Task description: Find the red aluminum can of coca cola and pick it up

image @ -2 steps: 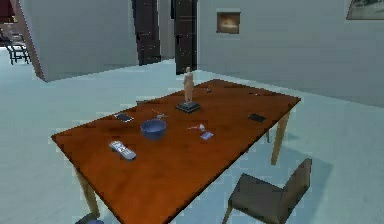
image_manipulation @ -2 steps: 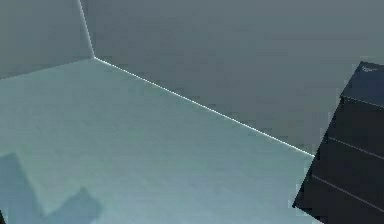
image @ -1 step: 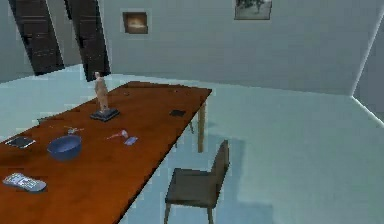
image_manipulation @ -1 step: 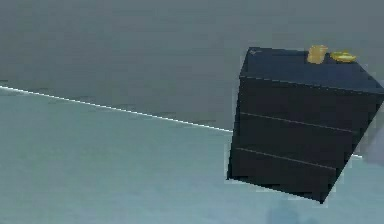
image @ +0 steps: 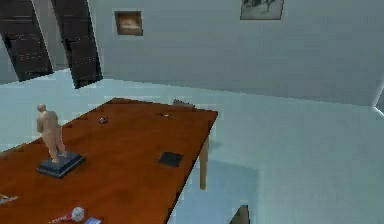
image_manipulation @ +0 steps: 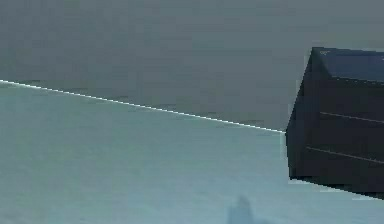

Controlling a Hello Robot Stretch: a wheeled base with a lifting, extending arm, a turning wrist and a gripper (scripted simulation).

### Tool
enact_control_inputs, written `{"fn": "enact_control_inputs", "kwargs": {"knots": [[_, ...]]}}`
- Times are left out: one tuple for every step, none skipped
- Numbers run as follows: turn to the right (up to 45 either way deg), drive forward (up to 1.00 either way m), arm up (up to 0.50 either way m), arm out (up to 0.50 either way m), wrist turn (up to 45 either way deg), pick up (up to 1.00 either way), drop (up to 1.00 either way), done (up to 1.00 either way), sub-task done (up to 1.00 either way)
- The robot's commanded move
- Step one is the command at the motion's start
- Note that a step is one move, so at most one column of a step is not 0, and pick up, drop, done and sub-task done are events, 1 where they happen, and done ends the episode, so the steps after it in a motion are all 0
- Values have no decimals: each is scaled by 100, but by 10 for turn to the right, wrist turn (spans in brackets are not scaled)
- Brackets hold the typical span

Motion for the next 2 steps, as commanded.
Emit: {"fn": "enact_control_inputs", "kwargs": {"knots": [[-450, 0, 0, 0, 0, 0, 0, 0, 0], [-450, 0, 0, 0, 0, 0, 0, 0, 0]]}}
